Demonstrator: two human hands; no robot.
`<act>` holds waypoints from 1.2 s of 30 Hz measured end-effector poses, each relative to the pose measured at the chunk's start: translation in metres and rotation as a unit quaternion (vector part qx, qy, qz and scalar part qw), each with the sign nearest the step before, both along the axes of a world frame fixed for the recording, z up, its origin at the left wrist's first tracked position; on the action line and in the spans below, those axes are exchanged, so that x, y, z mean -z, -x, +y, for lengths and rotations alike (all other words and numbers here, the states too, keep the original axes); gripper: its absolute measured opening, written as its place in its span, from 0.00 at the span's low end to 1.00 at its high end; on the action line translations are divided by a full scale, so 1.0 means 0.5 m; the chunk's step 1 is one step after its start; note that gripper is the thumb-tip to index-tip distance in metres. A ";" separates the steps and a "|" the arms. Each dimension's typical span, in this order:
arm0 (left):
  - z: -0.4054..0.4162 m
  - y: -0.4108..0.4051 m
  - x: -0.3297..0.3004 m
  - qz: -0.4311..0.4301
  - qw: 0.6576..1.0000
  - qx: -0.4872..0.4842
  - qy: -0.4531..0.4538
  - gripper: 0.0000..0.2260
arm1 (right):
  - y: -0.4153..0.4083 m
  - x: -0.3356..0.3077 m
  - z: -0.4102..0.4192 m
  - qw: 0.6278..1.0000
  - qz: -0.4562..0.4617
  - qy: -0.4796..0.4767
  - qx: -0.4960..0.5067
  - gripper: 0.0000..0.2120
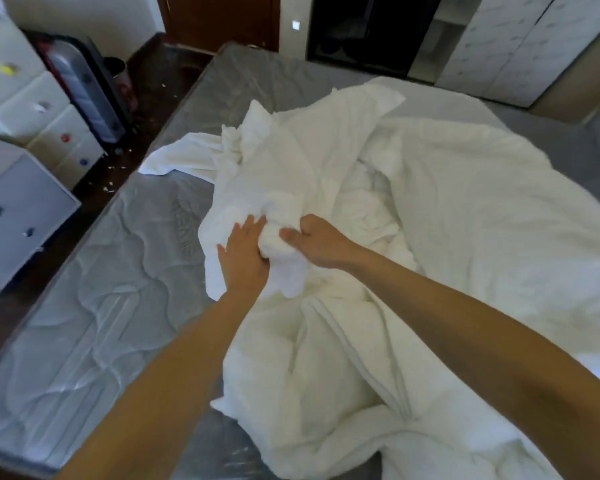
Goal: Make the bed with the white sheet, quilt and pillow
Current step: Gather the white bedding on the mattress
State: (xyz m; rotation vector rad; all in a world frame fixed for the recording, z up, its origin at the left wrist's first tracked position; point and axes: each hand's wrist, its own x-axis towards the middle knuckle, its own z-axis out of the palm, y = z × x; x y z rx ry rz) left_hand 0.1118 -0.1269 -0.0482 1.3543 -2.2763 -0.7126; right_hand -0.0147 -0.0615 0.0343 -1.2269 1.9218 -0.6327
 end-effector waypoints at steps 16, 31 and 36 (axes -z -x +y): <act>-0.201 -0.696 -0.283 -0.014 0.983 -0.147 0.111 0.14 | -0.520 -0.119 -0.201 0.917 0.238 0.320 -0.013 0.27; -0.639 -1.400 -0.383 0.020 0.942 -0.330 0.054 0.08 | -1.163 -0.077 -0.722 0.977 0.033 0.144 0.152 0.16; -0.856 -1.465 -0.470 0.072 0.942 -0.314 0.099 0.08 | -1.235 -0.137 -0.920 0.972 0.012 0.178 0.153 0.20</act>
